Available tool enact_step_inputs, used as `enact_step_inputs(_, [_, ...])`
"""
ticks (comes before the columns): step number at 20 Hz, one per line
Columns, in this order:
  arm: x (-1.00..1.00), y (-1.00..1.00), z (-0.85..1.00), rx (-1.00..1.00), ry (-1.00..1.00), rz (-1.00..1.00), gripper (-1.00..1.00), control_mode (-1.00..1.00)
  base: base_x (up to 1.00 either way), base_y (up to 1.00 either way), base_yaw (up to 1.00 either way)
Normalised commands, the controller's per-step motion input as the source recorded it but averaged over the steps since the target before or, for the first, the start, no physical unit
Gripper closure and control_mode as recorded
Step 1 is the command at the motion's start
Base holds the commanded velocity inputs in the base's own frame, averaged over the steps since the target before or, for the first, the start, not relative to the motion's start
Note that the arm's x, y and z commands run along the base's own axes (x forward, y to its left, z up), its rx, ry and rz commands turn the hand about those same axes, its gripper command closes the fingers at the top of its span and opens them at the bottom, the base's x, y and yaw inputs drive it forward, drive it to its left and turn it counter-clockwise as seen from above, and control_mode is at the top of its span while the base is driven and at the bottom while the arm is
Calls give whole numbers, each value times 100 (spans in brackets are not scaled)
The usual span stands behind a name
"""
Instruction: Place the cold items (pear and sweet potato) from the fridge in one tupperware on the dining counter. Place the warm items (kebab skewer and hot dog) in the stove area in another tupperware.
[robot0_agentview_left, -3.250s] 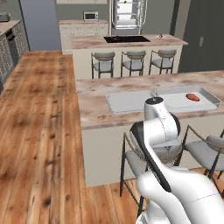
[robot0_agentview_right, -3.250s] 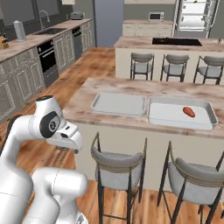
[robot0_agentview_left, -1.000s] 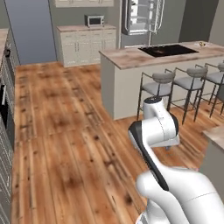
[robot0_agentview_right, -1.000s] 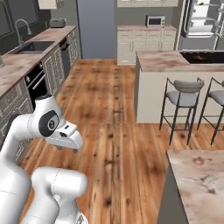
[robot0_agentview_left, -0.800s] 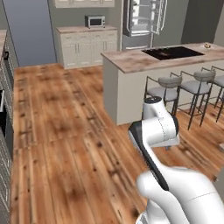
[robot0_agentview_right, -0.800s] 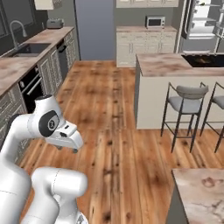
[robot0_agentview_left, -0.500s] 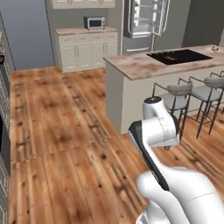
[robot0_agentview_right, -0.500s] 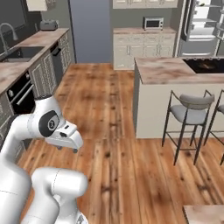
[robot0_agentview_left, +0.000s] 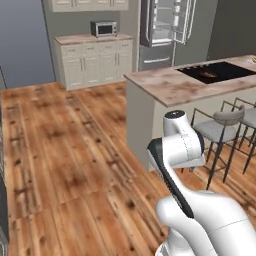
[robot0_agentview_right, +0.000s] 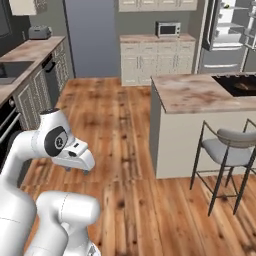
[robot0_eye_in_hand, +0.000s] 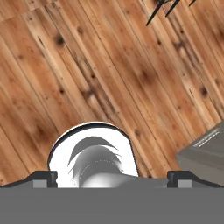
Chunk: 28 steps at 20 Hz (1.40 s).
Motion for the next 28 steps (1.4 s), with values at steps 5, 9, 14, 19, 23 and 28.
enact_step_inputs(5, [0, 0, 0, 0, 0, 0, -100, 100, 100, 68, -16])
enact_step_inputs(9, [0, 0, 0, 0, 0, 0, -100, 100, 100, 64, -21])
enact_step_inputs(14, [0, 0, 0, 0, 0, 0, -100, 100, 100, 59, -25])
enact_step_inputs(19, [0, 0, 0, 0, 0, 0, -100, 100, 100, 65, -26])
enact_step_inputs(23, [0, 0, 0, 0, 0, 0, -100, 100, 100, 72, -28])
enact_step_inputs(28, [0, 0, 0, 0, 0, 0, -100, 100, 100, 75, -27])
